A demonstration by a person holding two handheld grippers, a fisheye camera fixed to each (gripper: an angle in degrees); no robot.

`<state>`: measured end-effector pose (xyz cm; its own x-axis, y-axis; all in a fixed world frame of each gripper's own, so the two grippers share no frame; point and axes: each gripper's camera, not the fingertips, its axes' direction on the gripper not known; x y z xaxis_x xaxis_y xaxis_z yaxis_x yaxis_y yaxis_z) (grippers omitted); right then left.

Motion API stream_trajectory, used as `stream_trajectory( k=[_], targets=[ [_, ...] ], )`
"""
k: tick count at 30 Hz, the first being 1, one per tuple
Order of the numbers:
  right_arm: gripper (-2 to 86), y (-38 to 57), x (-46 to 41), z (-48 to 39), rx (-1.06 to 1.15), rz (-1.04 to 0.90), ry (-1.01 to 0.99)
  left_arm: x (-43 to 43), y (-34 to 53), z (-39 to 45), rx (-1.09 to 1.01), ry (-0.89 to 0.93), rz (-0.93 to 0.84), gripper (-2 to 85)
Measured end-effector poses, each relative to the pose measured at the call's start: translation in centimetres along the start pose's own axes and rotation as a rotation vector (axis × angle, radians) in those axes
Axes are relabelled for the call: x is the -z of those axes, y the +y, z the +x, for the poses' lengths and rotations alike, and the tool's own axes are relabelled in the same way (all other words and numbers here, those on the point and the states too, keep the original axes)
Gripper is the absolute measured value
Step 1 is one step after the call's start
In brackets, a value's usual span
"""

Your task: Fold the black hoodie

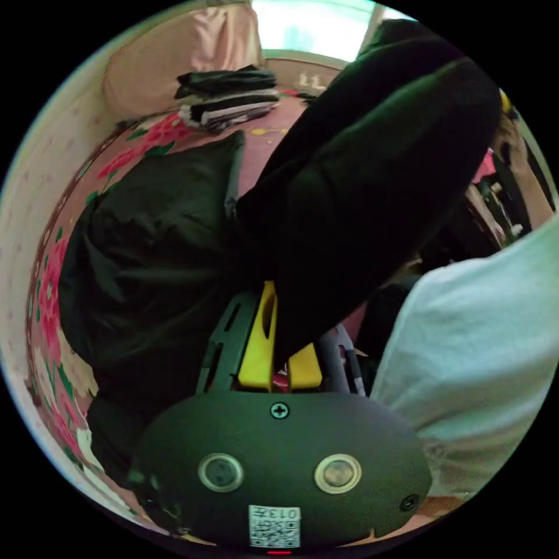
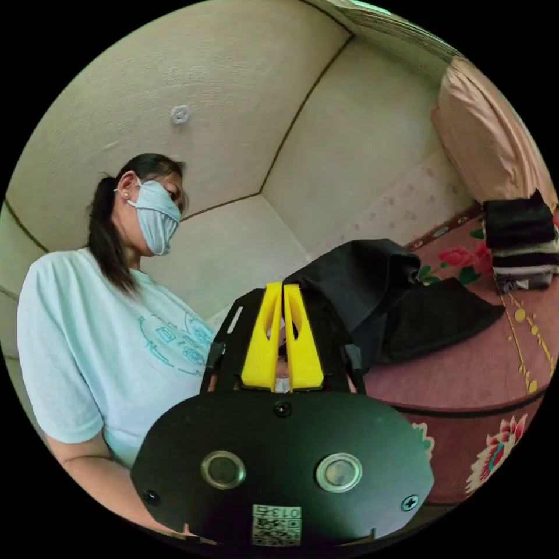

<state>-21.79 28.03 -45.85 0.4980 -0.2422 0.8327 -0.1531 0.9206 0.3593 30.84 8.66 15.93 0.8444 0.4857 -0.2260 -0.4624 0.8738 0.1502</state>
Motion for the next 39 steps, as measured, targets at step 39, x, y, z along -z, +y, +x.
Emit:
stream_trajectory(
  k=[39],
  targets=[
    [2.9, 7.5, -20.3, 31.0, -0.487, -0.972, 1.069, 0.9, 8.2, -10.0, 0.576, -0.015, -0.280, 1.8]
  ],
)
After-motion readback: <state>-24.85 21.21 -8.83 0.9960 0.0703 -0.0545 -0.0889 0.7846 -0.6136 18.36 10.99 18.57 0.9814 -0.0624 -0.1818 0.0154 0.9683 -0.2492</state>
